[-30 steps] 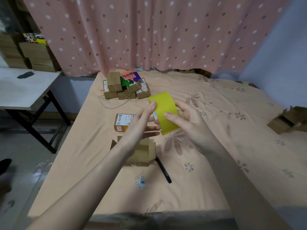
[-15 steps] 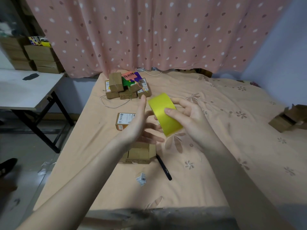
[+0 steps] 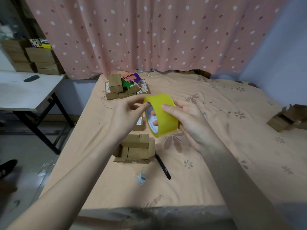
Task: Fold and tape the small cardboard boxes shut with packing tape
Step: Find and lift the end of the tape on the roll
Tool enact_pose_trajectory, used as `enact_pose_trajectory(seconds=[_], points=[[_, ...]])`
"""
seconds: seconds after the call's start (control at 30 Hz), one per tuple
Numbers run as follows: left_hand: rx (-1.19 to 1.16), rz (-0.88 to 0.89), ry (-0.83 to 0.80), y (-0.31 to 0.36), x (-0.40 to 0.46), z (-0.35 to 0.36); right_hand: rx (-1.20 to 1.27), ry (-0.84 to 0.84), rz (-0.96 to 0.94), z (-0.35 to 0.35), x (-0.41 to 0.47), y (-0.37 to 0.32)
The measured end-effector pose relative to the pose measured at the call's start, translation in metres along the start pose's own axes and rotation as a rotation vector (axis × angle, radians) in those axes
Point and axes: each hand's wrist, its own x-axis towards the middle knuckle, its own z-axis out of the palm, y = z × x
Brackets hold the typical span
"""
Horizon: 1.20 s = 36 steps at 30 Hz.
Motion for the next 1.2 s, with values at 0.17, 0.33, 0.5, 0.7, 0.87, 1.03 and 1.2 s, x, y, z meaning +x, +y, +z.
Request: enact_pose_trajectory(seconds=[0.17, 0.33, 0.5, 0.7, 0.87, 1.03, 1.2], points=[[-0.054, -0.108, 0.029, 0.002, 0.0, 0.003, -0.025, 0.006, -0.042, 0.002, -0.001, -0.002], [-0.177, -0.234, 0.004, 0.003, -0.002, 0.005, -0.076, 0.009, -0.07, 0.004, -0.003, -0.001], [-0.267, -0.321, -0.051, 0.005, -0.004, 0.007, -0.076, -0.009, -0.077, 0.006, -0.005, -0.003], [-0.274, -0.382, -0.198, 0.008, -0.006, 0.005, -0.096, -0.063, -0.129, 0.011, -0.008, -0.006], [-0.355, -0.566, -0.458, 0.015, -0.008, 0.003, -0.123, -0.085, -0.147, 0.014, -0.011, -0.009], [-0.104, -0.413, -0.431, 0.018, -0.01, 0.003, -0.133, 0.005, -0.126, 0.015, -0.007, -0.009], [-0.068, -0.055, -0.028, 0.023, -0.013, 0.002, -0.099, 0.078, -0.101, 0.015, -0.007, -0.009]])
